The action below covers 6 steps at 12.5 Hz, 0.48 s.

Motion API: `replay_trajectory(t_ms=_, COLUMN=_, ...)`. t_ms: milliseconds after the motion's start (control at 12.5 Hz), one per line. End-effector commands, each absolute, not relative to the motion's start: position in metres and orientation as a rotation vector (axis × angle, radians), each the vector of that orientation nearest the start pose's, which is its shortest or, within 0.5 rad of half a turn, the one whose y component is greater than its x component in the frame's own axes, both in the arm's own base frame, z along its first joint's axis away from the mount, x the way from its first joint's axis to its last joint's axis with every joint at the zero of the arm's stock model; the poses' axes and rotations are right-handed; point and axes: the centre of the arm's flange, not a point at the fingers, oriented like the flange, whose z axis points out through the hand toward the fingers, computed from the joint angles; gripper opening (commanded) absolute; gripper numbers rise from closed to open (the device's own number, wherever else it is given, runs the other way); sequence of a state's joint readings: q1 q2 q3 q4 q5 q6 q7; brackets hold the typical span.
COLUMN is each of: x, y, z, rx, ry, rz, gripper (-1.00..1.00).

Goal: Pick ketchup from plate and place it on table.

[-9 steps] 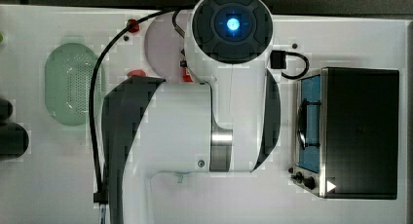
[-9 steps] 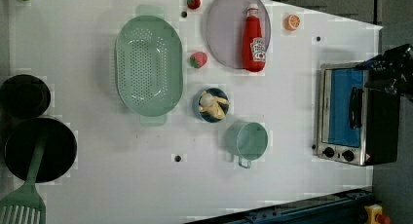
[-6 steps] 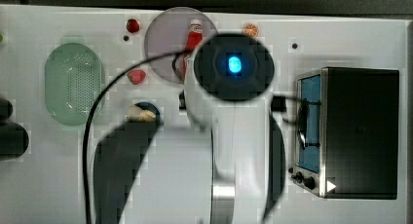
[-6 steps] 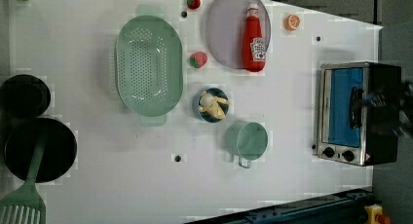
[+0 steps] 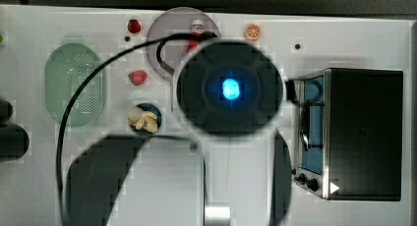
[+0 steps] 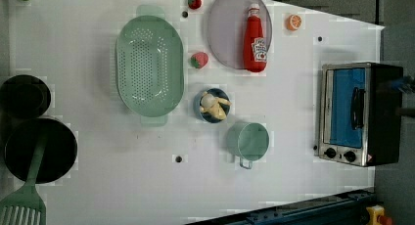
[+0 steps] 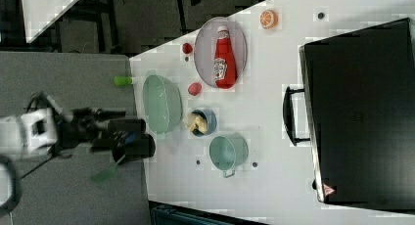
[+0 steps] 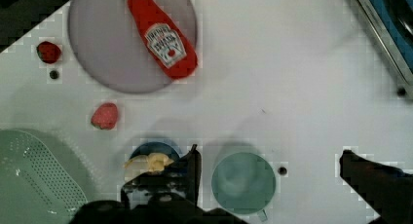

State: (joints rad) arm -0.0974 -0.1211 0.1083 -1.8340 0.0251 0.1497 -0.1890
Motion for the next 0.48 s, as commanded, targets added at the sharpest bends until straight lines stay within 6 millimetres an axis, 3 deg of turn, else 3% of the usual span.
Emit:
replay_trajectory(t_ms=80, x=0.557, y=0.004, z=0.47, rx=-3.055, ry=0.705, rz=0.245, gripper=1.0)
replay_trajectory(t_ms=480, x=0.592, y=0.025, z=0.388, rx=-3.081, ry=0.351, rz=0.24, gripper=1.0)
